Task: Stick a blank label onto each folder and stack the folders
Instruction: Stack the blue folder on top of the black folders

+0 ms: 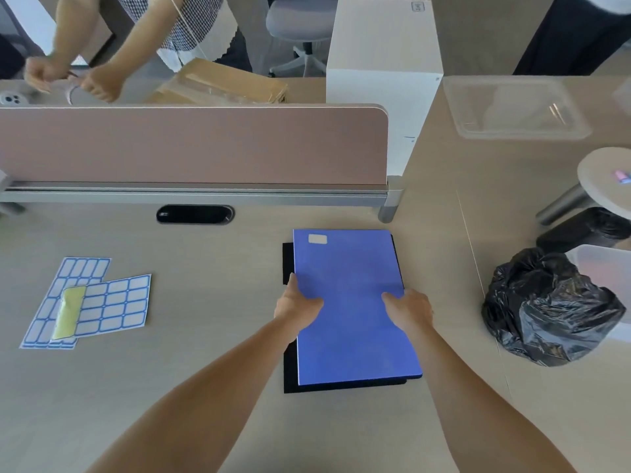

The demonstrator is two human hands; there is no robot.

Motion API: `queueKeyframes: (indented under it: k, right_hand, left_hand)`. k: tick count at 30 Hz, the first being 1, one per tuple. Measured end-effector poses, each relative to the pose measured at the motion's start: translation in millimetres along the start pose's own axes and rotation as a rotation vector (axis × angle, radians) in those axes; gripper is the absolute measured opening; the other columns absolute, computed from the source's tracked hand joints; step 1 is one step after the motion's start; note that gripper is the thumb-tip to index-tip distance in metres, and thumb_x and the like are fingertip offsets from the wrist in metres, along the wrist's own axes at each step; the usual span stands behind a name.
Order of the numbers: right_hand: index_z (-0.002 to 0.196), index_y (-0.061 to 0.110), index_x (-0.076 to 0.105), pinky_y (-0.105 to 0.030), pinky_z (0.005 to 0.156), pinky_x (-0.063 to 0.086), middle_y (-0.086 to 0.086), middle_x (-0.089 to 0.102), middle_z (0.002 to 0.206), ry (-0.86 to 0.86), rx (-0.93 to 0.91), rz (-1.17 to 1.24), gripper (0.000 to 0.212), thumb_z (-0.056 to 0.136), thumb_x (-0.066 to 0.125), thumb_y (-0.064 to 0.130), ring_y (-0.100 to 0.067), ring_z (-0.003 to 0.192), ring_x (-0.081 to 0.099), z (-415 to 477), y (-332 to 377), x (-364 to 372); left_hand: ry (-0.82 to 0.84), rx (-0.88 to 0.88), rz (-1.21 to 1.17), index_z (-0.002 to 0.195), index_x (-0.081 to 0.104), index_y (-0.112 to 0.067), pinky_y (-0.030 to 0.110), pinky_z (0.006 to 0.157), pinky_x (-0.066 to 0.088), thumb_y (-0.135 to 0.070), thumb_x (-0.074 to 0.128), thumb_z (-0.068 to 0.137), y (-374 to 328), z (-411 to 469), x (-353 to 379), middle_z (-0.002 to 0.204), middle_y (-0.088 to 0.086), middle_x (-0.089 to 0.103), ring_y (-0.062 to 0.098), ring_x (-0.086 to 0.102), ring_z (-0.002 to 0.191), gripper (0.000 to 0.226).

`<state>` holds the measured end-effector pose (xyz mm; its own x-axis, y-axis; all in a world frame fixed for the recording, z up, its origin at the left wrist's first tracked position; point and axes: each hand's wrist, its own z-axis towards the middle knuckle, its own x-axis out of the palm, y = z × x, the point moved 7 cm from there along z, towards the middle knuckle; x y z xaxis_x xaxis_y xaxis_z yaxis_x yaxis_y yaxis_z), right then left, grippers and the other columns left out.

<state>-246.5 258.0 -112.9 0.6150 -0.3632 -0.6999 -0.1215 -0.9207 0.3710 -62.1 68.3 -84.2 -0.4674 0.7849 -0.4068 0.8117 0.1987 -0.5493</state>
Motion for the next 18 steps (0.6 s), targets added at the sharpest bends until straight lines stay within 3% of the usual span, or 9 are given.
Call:
queueKeyframes:
  k: [2,4,7,9,11,13,15,18]
  right_hand:
    - [0.077,0.007,0.047,-0.031,0.054,0.041,-0.008,0.057,0.091,-0.011,-0.002,0.059,0.032,0.083,0.051,0.038,-0.022,0.067,0.051,1,-1,-2]
    - [0.064,0.012,0.036,-0.028,0.047,0.029,-0.009,0.044,0.085,-0.009,0.000,0.092,0.034,0.080,0.052,0.037,-0.018,0.054,0.035,1,-2,-1]
    - [0.061,0.013,0.031,-0.027,0.047,0.027,-0.008,0.039,0.093,-0.011,-0.020,0.034,0.035,0.082,0.050,0.032,-0.020,0.059,0.033,-1,-1,2]
    - [0.069,0.010,0.038,-0.029,0.054,0.033,-0.011,0.039,0.104,-0.006,-0.048,-0.063,0.032,0.090,0.049,0.031,-0.027,0.080,0.045,-5,3,4]
    - [0.091,0.005,0.048,-0.032,0.065,0.039,-0.012,0.037,0.115,-0.003,-0.065,-0.123,0.029,0.095,0.047,0.034,-0.031,0.104,0.046,-7,7,6]
    - [0.113,0.001,0.049,-0.035,0.078,0.044,-0.013,0.038,0.125,-0.010,-0.068,-0.147,0.039,0.096,0.047,0.036,-0.033,0.114,0.043,-7,8,7]
    - [0.122,0.000,0.048,-0.036,0.085,0.044,-0.015,0.038,0.130,-0.016,-0.063,-0.157,0.046,0.097,0.047,0.037,-0.034,0.117,0.043,-10,8,7]
    - [0.121,-0.001,0.049,-0.035,0.080,0.042,-0.015,0.040,0.128,-0.035,-0.050,-0.153,0.045,0.096,0.048,0.037,-0.033,0.116,0.043,-11,2,4]
  left_hand:
    - [0.011,0.003,0.023,0.155,0.003,-0.043,0.027,0.060,0.047,-0.026,0.056,0.081,-2,1,-1,0.107,0.001,0.062,0.019,0.056,0.068,0.093]
    - [0.024,0.019,0.080,0.155,-0.003,-0.042,0.029,0.061,0.049,-0.030,0.056,0.079,-4,4,0,0.123,0.006,0.060,0.021,0.058,0.071,0.097]
    - [0.018,0.012,0.206,0.155,-0.012,-0.032,0.038,0.087,0.054,-0.036,0.054,0.073,3,12,6,0.144,0.008,0.048,0.031,0.062,0.114,0.105]
    - [0.007,-0.011,0.263,0.156,-0.012,-0.021,0.044,0.101,0.049,-0.032,0.055,0.078,7,12,10,0.152,0.009,0.040,0.035,0.051,0.130,0.103]
    - [-0.032,0.011,0.322,0.156,-0.004,-0.009,0.042,0.105,0.045,-0.023,0.057,0.087,6,10,13,0.154,0.017,0.035,0.036,0.048,0.132,0.093]
    - [-0.009,-0.006,0.367,0.155,-0.007,-0.004,0.034,0.106,0.041,-0.018,0.052,0.095,8,7,19,0.162,0.018,0.016,0.030,0.041,0.138,0.086]
    - [0.009,-0.032,0.342,0.155,-0.008,-0.004,0.028,0.101,0.043,-0.018,0.046,0.097,11,8,21,0.165,0.010,0.010,0.027,0.038,0.141,0.080]
    - [0.030,-0.002,0.313,0.156,-0.004,-0.006,0.026,0.081,0.041,-0.019,0.049,0.094,7,7,24,0.160,0.008,0.023,0.026,0.047,0.133,0.082]
